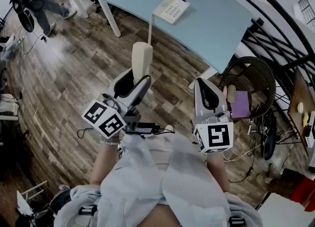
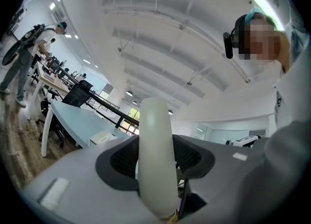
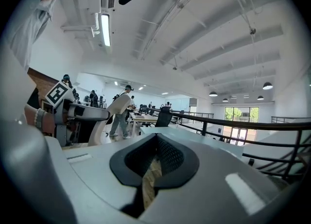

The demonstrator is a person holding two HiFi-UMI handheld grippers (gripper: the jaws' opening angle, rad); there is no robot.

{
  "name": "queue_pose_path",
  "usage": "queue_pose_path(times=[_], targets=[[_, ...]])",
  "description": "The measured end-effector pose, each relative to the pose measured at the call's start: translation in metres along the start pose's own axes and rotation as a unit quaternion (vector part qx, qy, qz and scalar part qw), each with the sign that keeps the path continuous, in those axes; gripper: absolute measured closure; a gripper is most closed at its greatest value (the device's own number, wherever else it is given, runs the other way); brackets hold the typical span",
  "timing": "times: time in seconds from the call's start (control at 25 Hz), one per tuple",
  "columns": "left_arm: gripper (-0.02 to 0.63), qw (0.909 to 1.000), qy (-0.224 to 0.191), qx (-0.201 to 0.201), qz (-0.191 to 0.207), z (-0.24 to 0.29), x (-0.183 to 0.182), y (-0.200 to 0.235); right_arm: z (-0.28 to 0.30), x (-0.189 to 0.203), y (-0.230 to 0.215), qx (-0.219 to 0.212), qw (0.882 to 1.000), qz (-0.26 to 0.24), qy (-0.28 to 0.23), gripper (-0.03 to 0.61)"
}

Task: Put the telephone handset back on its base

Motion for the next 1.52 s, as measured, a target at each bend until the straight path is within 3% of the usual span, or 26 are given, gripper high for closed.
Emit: queue_pose_path(times=[0.8,1.52], targets=[[0.402,0.9996,-0.002,0.024,0.011,-0.016,-0.023,0.028,0.013,-0.011,0.038,0.029,0.999,-0.021,-0.013,0.572],[0.402,0.9998,-0.017,0.013,0.006,0.044,-0.022,0.068,0.079,0.013,-0.010,0.015,1.000,-0.016,-0.015,0.572]])
Point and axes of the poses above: the fingertips, and each gripper's own axes: z forward along the fingers, y to its left, x out of its underside, the point moved 3 cm from there along -z, backward along the fingers, and after that the axes turned 10 degrees about -y, right-handed, at the moved point
